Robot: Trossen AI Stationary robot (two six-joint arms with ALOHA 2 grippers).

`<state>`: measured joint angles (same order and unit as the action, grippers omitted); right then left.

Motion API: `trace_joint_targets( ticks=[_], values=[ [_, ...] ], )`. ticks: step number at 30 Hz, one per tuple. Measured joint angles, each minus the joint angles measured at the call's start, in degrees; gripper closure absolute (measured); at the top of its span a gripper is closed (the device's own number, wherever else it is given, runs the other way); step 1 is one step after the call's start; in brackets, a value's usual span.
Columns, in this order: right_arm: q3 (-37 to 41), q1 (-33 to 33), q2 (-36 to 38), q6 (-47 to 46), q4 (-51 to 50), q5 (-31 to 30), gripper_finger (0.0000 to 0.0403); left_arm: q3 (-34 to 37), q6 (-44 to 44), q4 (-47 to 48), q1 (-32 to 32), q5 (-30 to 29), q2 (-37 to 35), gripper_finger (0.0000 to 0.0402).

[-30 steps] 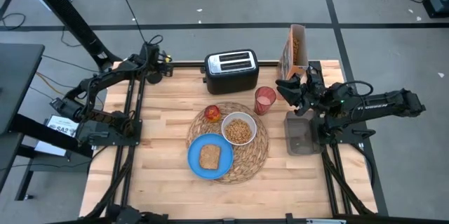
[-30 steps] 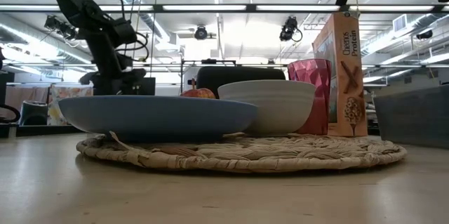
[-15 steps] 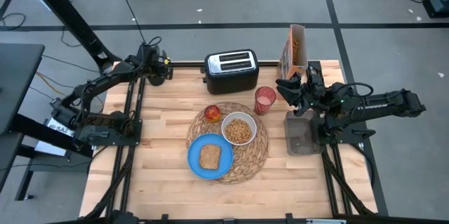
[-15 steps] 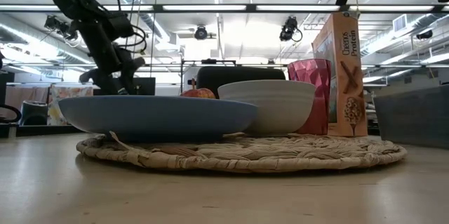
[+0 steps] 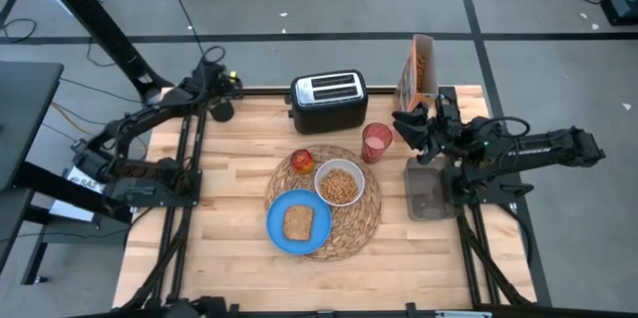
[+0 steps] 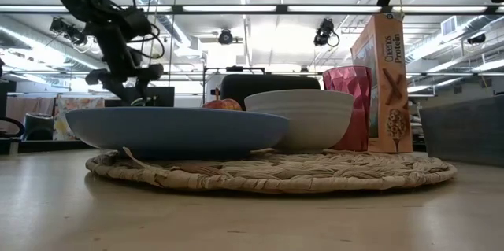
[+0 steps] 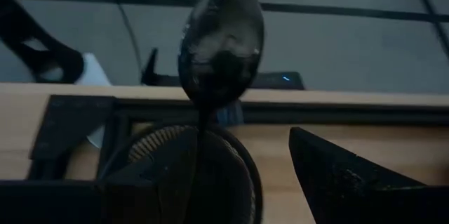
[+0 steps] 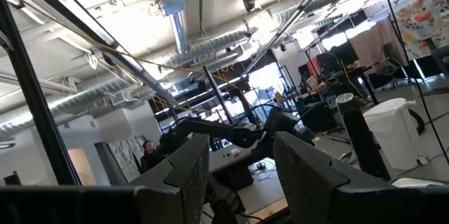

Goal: Arrange a breakfast setting
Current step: Put the black spoon on top of the brown table mat to the right of the white bowl

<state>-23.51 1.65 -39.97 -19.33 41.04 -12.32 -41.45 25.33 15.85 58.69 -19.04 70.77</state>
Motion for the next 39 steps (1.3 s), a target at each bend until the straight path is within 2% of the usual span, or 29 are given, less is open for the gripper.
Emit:
trace_joint_targets(
  ticks=[5,10,19,26,35,39],
  values=[
    [0.0,0.0,0.0,-0.04,0.04,0.0,0.0235,0.02,0.83,-1.82,-1.79,-7.71,3.32,0.0168],
    [0.0,0.0,0.0,-0.36,0.19,0.03,0.0235,0.02,1.39,-4.92,-2.09,-11.17,5.06,0.0168],
    [0.0,-0.02,0.0,-0.63,1.36,1.66,0.0235,-0.03,0.72,-8.6,0.21,-8.06,10.37,0.0168],
    [0.0,-0.02,0.0,-0.63,1.37,2.01,0.0235,0.07,-3.43,-14.06,0.32,-6.14,10.57,0.0169],
    [0.02,-0.04,0.0,-0.54,1.36,2.08,0.0235,0.07,-3.1,-10.59,0.34,-6.02,10.59,0.0172],
    [0.02,-0.04,0.0,-0.15,1.36,2.08,0.0235,0.04,-3.19,-9.97,0.17,-5.74,10.55,0.0201]
  ],
)
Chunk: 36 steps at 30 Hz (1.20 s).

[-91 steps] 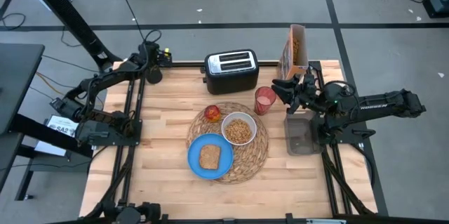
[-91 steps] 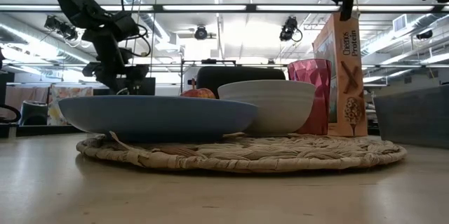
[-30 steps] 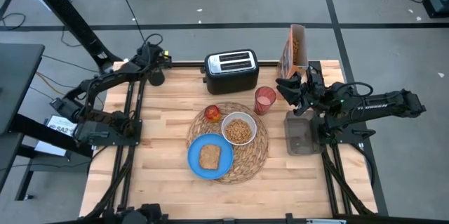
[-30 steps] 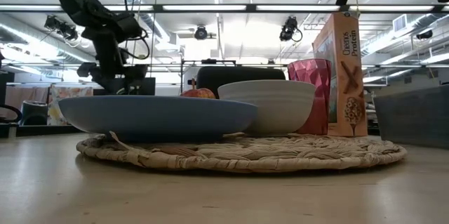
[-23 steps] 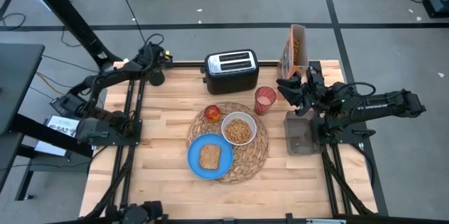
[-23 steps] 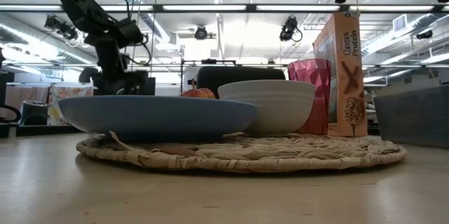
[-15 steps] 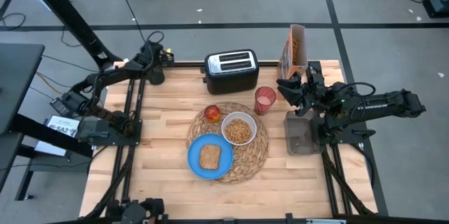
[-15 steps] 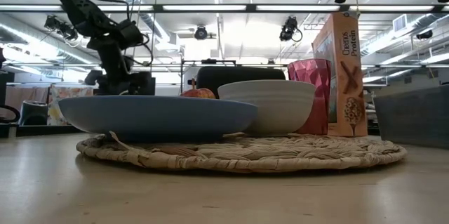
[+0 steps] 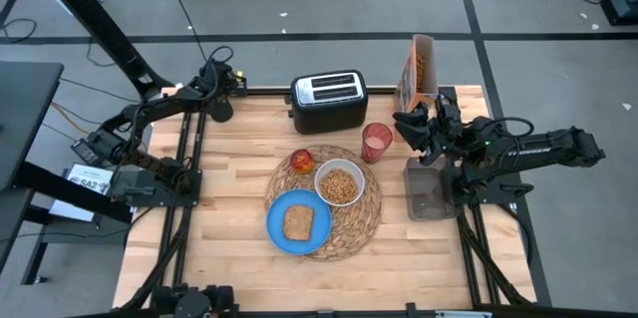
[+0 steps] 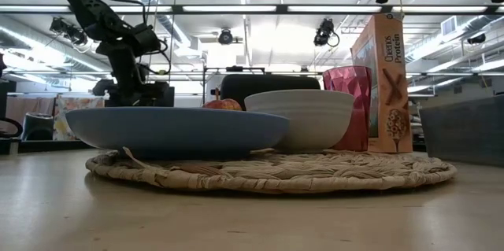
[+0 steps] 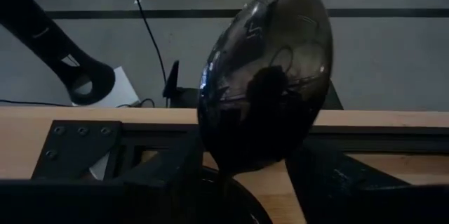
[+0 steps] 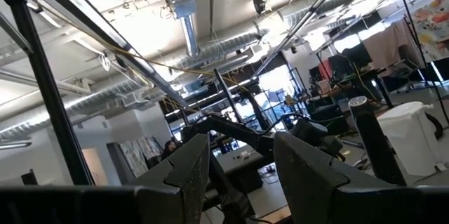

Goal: Arrange a breakfast setting
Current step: Put the black spoon on top of the brown table mat to the right of the white bowl

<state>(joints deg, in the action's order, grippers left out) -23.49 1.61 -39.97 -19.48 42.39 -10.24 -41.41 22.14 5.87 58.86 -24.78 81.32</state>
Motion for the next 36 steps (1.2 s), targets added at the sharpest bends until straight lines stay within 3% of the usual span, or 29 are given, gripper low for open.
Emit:
trace_joint_targets(
  ticks=[8,26,36],
  values=[
    [0.0,0.02,0.0,1.11,-0.02,0.0,0.0235,0.0,-0.19,0.01,-0.54,1.2,-0.56,0.028],
    [0.02,0.02,0.0,1.68,0.0,-0.24,0.0235,0.04,-1.9,0.42,-0.99,3.7,-5.7,0.0383],
    [0.02,0.02,0.02,2.98,0.0,-0.2,0.0235,0.04,-2.43,0.47,-1.15,4.12,-5.68,0.0392]
  ],
)
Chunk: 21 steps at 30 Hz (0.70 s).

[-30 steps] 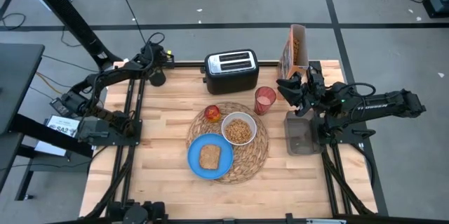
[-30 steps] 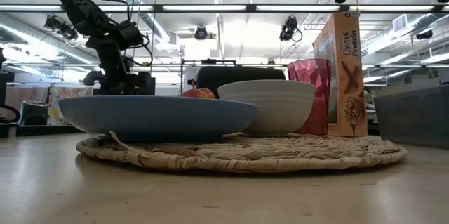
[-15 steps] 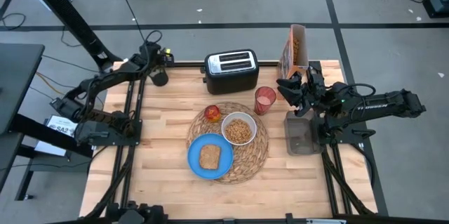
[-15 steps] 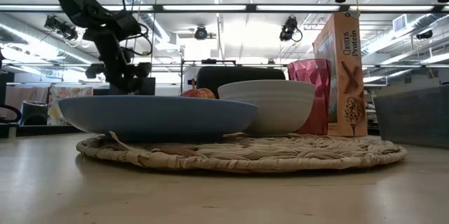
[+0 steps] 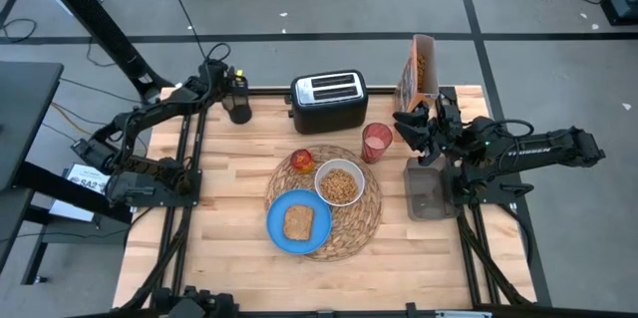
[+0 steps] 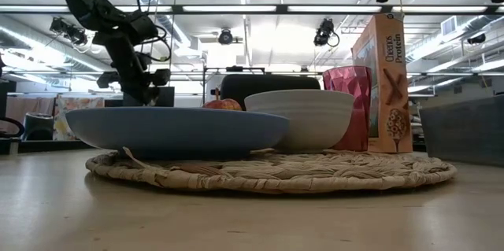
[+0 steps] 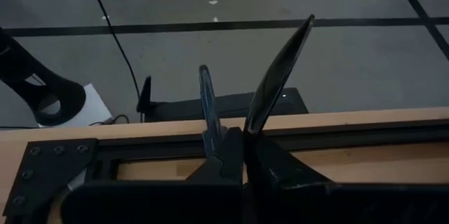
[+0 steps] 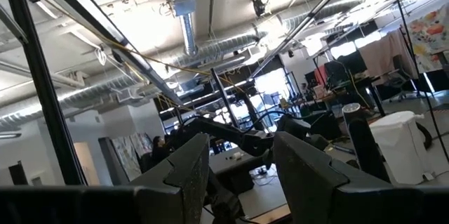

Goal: Arrange a breakfast setting
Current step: Put the black spoon on top of the brown table mat to the right of the white bowl

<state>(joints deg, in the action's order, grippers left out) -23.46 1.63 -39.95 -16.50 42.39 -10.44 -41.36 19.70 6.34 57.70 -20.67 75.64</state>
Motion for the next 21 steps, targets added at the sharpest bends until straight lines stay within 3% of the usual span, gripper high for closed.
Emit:
trace_joint_targets(
  ticks=[7,15,18,21],
  values=[
    [0.0,0.0,-0.02,2.12,0.0,-0.01,0.0235,0.0,-1.19,0.34,-2.47,-0.02,-2.64,0.0392],
    [0.0,0.0,-0.15,5.76,-0.03,-0.42,0.0235,0.0,-2.64,2.76,-3.5,0.18,-12.77,0.0392],
    [-1.4,-0.03,-0.28,8.27,-3.08,-0.96,0.0235,-0.02,-3.91,2.52,-4.43,4.04,-18.26,0.0392],
    [-7.65,-0.95,-1.57,10.52,-13.51,-2.1,0.0235,-2.01,-4.21,3.75,-5.97,8.81,-23.16,0.0392]
  ],
)
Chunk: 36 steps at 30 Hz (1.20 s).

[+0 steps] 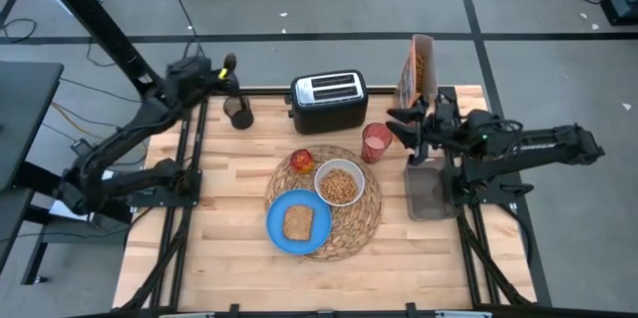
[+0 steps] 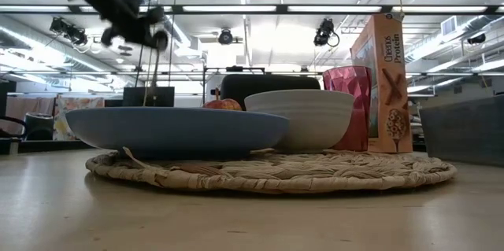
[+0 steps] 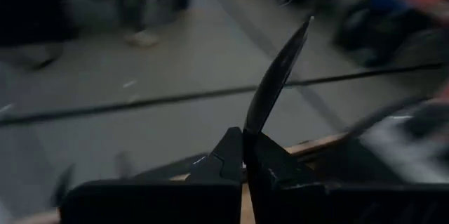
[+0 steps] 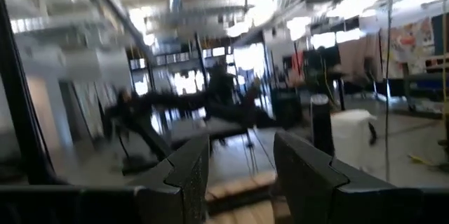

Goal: Arrange a breakfast setting
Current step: Put the black spoon on top of the brown table mat to the right of the white bowl

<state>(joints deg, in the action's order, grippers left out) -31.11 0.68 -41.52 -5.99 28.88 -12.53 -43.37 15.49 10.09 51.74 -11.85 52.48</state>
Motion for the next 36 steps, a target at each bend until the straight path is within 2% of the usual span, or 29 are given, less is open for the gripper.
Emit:
trace_joint_targets(
  ticks=[3,8,13,16,21,28,31,36],
  values=[
    [-8.68,-1.39,-3.24,2.44,-10.87,-1.56,0.0235,-3.71,0.14,1.64,-2.45,4.33,-3.05,0.0392],
    [-22.05,-2.74,-8.9,4.63,-22.6,-4.52,0.0235,-13.9,-1.59,8.28,-6.99,4.72,-3.81,0.0392],
    [-32.26,-5.45,-15.22,1.22,-31.0,-5.62,0.0235,-22.31,2.38,8.7,-13.25,11.59,-3.86,0.0392],
    [-37.34,-8.68,-20.02,-2.7,-34.71,-5.66,0.0235,-24.18,6.68,6.89,-19.13,14.29,-3.86,0.0392],
    [-44.75,-16.39,-27.68,-7.34,-40.57,-10.4,0.0235,-23.72,12.63,0.98,-31.61,13.43,-2.99,0.0393],
    [-50.51,-25.95,-33.65,-8.43,-40.93,-26.39,0.0235,-23.61,13.93,-7.5,-50.67,4.45,6.49,0.0393],
    [-50.57,-27.34,-34.8,-7.55,-38.86,-30.92,0.0235,-23.59,15.26,-12.51,-55.69,1.64,11.9,0.0393],
    [-50.64,-26.94,-36.0,-2.18,-36.4,-32.31,0.0235,-23.59,14.99,-21.62,-60.34,0.88,19.55,0.0393]
  ],
)
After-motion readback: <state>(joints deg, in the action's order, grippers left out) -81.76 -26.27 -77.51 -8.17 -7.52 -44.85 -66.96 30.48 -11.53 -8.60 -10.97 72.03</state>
